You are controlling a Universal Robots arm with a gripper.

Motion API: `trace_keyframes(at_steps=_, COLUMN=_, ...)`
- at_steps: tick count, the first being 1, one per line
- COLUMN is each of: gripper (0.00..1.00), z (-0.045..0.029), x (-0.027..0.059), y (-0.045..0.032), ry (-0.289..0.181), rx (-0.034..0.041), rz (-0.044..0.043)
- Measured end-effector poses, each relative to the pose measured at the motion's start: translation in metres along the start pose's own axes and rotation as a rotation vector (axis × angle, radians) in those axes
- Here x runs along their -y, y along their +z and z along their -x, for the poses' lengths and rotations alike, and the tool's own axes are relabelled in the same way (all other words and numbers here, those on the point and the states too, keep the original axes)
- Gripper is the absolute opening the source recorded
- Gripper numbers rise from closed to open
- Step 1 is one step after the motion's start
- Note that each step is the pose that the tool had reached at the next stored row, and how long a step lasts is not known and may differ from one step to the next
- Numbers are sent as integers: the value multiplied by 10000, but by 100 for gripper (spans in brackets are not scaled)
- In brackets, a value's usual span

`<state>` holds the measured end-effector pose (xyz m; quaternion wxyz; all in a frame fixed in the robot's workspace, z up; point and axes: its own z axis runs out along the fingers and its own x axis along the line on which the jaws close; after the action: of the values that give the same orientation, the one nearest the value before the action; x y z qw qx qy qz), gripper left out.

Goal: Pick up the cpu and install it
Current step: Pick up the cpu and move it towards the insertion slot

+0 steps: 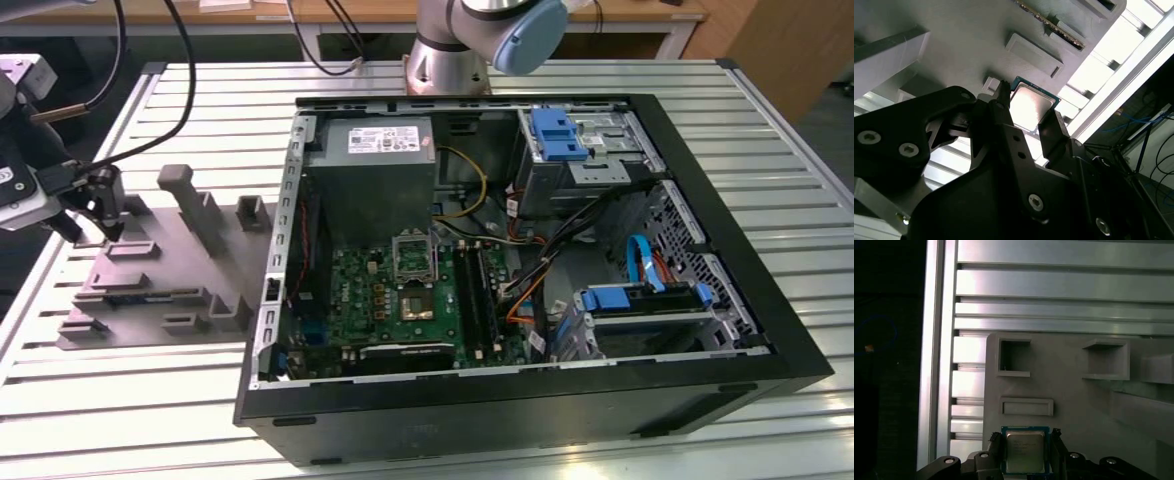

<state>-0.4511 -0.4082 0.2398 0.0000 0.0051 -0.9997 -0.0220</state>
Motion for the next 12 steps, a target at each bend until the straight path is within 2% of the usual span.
trace_keyframes(at_steps=12, gripper=47, z=0, x=-4, y=-59, ry=0, rx=-1, rz=-1)
